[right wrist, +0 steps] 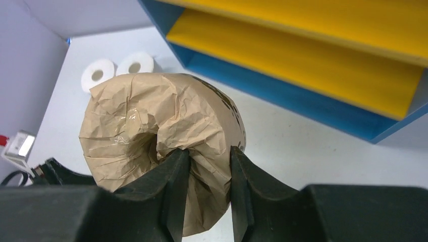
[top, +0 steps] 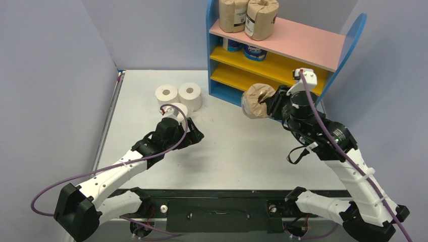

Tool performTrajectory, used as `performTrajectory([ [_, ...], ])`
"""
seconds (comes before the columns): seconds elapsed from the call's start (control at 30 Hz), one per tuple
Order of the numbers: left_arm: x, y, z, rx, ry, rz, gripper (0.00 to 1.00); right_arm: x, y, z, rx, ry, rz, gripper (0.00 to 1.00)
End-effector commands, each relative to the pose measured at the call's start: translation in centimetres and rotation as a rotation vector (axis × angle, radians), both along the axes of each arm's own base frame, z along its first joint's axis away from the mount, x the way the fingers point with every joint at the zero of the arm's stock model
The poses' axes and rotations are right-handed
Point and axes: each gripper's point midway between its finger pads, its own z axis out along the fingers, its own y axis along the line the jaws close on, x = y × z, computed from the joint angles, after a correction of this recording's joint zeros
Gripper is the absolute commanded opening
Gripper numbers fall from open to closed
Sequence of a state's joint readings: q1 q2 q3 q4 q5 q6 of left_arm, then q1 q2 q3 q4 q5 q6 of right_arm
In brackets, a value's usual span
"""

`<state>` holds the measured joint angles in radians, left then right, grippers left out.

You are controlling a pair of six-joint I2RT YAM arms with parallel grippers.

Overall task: Place and organize the paper towels onto the shelf
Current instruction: Place the paper towel on the shelf.

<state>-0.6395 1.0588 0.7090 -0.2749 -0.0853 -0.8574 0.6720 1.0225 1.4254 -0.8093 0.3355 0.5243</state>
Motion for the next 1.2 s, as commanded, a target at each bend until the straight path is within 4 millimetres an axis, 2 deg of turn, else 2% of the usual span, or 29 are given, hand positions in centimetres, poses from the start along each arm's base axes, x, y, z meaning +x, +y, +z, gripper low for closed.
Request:
performTrajectory([
  [0.0,0.8,-1.2,1.8,-0.071,-0.044,-0.014,0.97,0.0,-4.3,5.5,-0.057,-0.119,-0.144,0.26],
  [0.13,0.9,-1.6,2.3,-0.077,-0.039,-0.028,0.98,0.8,-5.8,9.7,-0.033,-0.203,-0.225,0.26],
  [0.27,0.8,-1.8,2.4,-0.084,-0.036,-0.038,0.98,1.6,-6.6,13.2,0.036,-0.294,-0.292,0.26],
  [0.53,0.5,-1.8,2.7,-0.084,-0.034,-0.052,0.98,3.8,-8.4,18.3,0.131,-0.414,-0.407,0.27],
  [0.73,0.4,-1.7,2.8,-0.092,-0.039,-0.046,0.98,5.9,-9.5,20.6,0.160,-0.481,-0.459,0.27],
  [0.93,0.6,-1.6,2.7,-0.085,-0.043,-0.036,0.98,9.0,-9.9,20.3,0.181,-0.463,-0.473,0.27],
  [1.17,0.8,-1.8,2.3,-0.074,-0.030,-0.040,0.98,11.1,-10.0,20.0,0.217,-0.450,-0.468,0.27],
])
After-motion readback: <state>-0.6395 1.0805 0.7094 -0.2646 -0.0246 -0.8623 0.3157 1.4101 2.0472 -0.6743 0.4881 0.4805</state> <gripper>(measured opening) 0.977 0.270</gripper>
